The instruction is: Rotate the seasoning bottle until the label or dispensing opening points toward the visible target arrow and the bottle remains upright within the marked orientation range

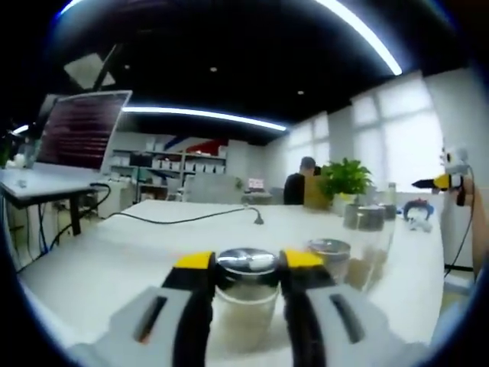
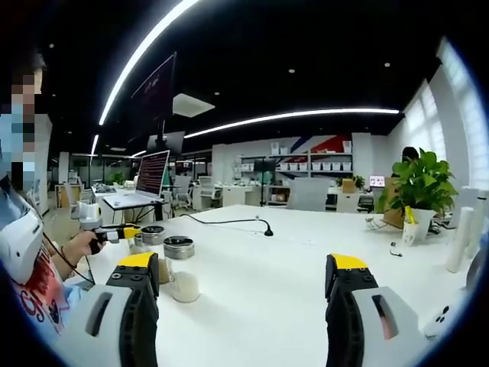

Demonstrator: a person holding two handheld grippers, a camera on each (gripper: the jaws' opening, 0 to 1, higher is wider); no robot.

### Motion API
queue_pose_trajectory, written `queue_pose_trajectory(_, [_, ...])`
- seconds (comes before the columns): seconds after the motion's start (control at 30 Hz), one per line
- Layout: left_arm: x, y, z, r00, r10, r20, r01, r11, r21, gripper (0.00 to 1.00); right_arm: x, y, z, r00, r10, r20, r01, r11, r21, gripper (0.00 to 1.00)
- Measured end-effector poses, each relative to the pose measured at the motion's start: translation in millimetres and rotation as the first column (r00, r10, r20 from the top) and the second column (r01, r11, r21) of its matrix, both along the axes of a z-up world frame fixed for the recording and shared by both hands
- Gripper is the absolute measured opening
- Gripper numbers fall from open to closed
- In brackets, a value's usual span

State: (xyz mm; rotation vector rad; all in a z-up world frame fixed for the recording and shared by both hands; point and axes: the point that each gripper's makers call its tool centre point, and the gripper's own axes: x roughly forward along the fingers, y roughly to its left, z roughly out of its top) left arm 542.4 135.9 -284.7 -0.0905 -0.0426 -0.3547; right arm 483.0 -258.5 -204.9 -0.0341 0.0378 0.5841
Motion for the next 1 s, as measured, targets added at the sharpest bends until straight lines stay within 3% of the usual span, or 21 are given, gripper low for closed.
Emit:
queue_pose_trajectory(0.6, [-0.8,-4.0,0.2,0.993,-0.116,0.02,0.116,0.993,0.012,0.34,0.6,-3.7,2.1,1.0,-0.019,0.012,0.019,1.0,-0.024,0.94])
queue_pose_trajectory(1.0, [-1.9,-7.6,0.4,0.974,-0.224,0.018,0.223,0.974,0.033,0.34,1.0,-5.7,2.8,0.999,-0.035,0.014,0.035,0.999,-0.017,0.94])
